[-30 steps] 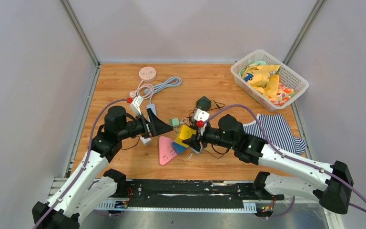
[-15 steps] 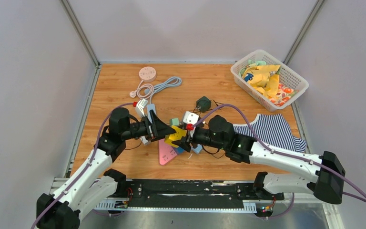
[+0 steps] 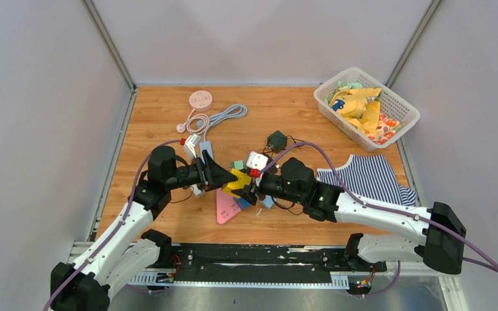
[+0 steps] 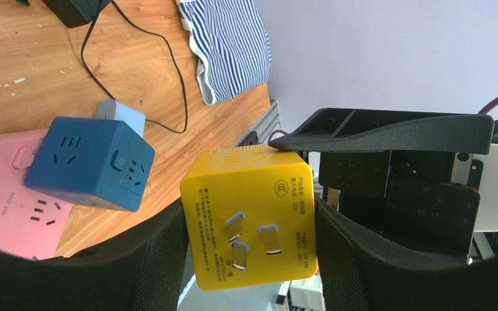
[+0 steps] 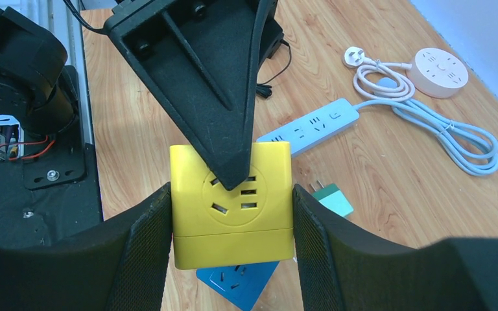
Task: Insert the plug
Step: Pick up the plug from the center of the board, then insert the plug into the socket.
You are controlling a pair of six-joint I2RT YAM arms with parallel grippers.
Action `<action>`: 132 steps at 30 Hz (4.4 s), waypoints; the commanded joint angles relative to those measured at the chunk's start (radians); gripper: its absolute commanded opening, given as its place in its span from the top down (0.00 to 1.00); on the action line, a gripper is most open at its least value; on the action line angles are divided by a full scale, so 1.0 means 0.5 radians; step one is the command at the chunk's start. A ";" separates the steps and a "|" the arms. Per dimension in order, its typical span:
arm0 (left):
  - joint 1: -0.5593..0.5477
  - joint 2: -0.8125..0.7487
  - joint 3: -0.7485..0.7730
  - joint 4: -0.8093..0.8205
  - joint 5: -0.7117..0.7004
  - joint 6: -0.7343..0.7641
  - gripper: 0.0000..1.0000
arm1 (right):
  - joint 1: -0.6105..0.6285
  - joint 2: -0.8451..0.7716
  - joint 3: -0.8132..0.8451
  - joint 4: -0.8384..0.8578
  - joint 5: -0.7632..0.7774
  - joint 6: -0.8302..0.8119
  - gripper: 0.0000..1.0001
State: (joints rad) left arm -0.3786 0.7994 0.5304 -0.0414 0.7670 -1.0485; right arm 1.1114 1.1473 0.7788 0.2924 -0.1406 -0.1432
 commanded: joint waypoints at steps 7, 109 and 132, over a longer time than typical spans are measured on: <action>-0.004 0.006 0.131 0.057 0.199 -0.068 0.82 | 0.023 -0.027 -0.063 0.348 0.072 0.061 0.62; 0.030 -0.002 0.505 -0.950 -1.393 1.113 0.00 | 0.044 -0.177 0.199 -0.788 1.055 0.925 1.00; 0.455 0.187 0.358 -0.988 -0.887 1.314 0.00 | 0.563 0.454 0.563 -0.918 1.165 1.131 1.00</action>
State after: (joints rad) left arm -0.1593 0.9001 0.6930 -0.5213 0.3119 -0.4194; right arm 1.3697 1.3396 1.0077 -0.1543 0.4397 0.3866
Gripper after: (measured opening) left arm 0.994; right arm 0.638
